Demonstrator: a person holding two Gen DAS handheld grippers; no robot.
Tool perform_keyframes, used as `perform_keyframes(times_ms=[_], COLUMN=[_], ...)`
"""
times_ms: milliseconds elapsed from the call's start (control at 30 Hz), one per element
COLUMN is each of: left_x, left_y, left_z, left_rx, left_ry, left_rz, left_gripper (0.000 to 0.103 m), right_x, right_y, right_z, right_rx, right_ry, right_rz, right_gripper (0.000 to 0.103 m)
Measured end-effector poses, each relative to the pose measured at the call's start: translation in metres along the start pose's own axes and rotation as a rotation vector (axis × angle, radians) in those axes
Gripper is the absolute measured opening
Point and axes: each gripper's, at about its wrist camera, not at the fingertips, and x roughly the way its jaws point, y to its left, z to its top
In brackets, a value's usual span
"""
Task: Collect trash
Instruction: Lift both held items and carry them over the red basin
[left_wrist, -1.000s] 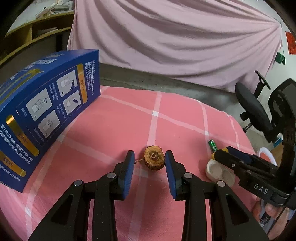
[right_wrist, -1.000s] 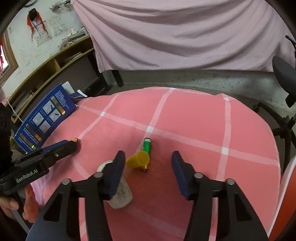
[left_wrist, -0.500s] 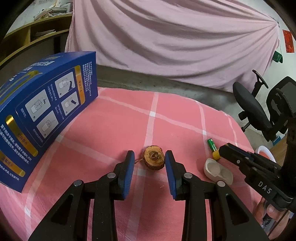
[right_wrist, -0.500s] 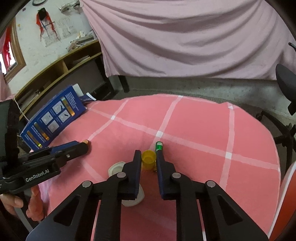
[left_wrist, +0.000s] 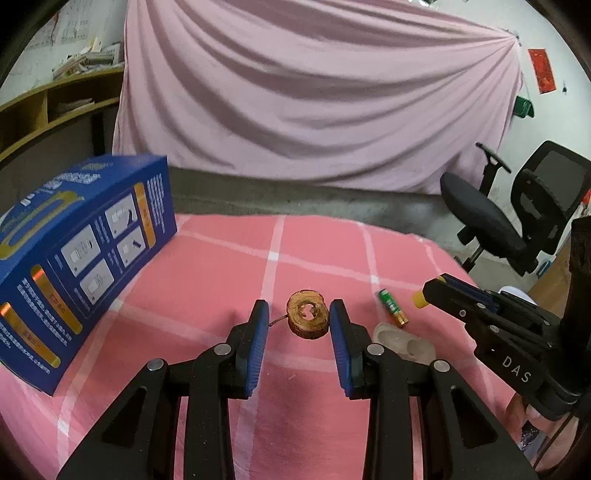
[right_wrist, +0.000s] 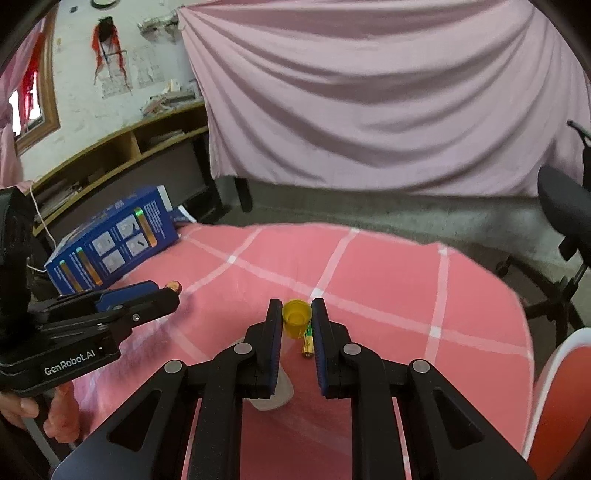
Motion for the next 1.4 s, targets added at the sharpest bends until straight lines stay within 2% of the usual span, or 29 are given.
perform_keyframes(times_ms=[200, 433, 600, 800, 900, 1033, 1267, 1400], left_x=[-0.025, -0.056, -0.082, -0.102, -0.102, -0.097, -0.081, -0.067], left_y=[-0.009, -0.024, -0.032, -0.059, -0.077, -0.108, -0.169, -0.205], left_z=[-0.004, -0.018, -0.033, -0.041, -0.042, -0.039, -0.032, -0.029], left_rx=[0.048, 0.103, 0.083, 0.148, 0.179, 0.223, 0.272, 0.292], left_ry=[-0.151, -0.348, -0.498, -0.633, -0.653, -0.641, -0.614, -0.576], left_rz=[-0.016, 0.008, -0.029, -0.036, -0.053, -0.069, -0.145, -0.181], left_gripper=[0.029, 0.029, 0.029, 0.029, 0.029, 0.029, 0.029, 0.029], right_x=[-0.025, -0.059, -0.09, -0.125, -0.14, -0.153, -0.175, -0.182], right_y=[0.002, 0.007, 0.011, 0.009, 0.004, -0.011, -0.052, -0.082], right_z=[-0.001, -0.007, -0.013, -0.022, -0.027, -0.031, -0.043, -0.052], right_rx=[-0.008, -0.017, -0.049, -0.083, -0.091, -0.098, -0.032, 0.025], right_ry=[-0.14, -0.332, -0.488, -0.623, -0.663, -0.678, -0.667, -0.616], right_rz=[-0.041, -0.085, -0.154, -0.231, -0.263, -0.318, -0.397, -0.449], right_gripper=[0.014, 0.014, 0.014, 0.014, 0.014, 0.014, 0.014, 0.014])
